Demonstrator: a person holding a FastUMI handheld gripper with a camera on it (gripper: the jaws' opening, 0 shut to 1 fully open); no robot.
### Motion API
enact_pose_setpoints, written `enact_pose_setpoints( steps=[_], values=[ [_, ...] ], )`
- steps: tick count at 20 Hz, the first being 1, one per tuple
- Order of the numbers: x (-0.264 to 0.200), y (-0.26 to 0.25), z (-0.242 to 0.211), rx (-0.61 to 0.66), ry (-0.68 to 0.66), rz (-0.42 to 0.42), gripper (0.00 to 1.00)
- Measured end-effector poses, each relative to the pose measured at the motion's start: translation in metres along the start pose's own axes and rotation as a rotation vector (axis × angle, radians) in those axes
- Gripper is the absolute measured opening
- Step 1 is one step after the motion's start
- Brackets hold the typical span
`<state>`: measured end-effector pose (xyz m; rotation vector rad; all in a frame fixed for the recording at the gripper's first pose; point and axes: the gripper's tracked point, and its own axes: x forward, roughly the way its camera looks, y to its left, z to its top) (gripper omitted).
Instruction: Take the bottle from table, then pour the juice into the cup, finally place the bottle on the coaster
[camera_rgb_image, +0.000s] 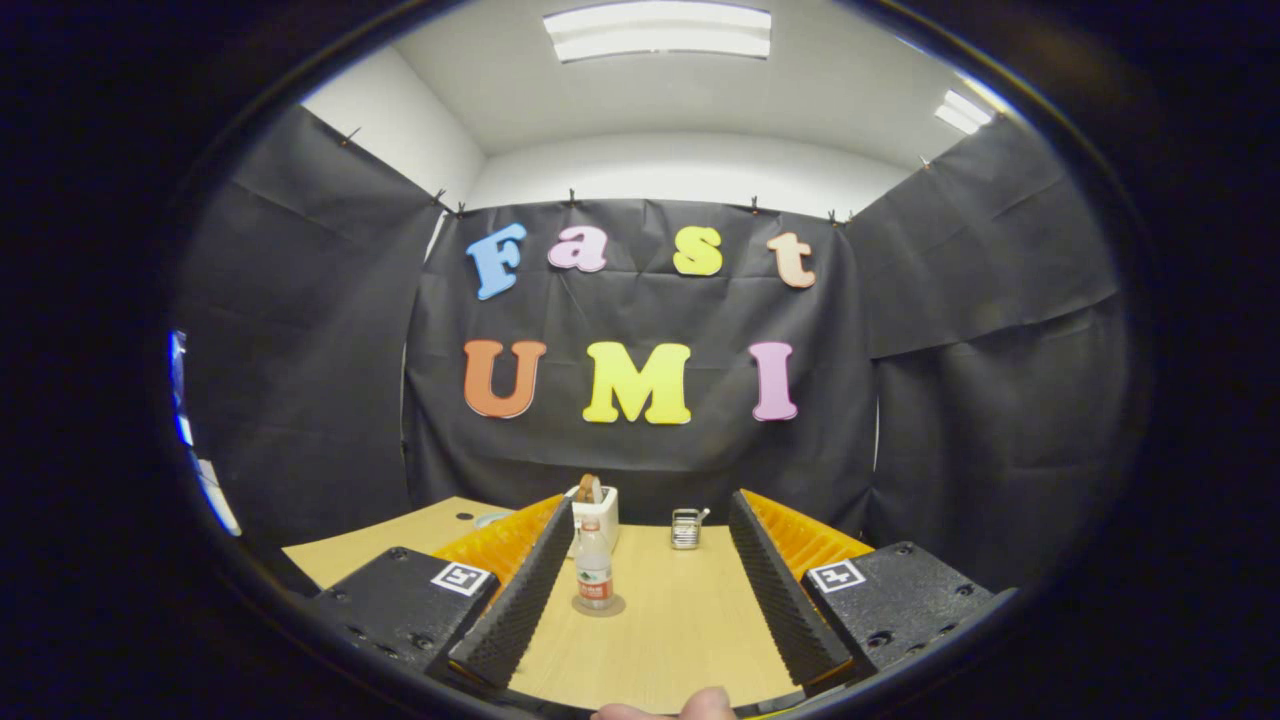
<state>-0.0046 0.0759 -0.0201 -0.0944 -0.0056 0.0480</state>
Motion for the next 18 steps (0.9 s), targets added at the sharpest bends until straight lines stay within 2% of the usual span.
enact_pose_setpoints(
  steps=[18],
  values=[
    [0.0072,0.0102,-0.0056,0.011,0.004,0.007,1.00]
  ],
)
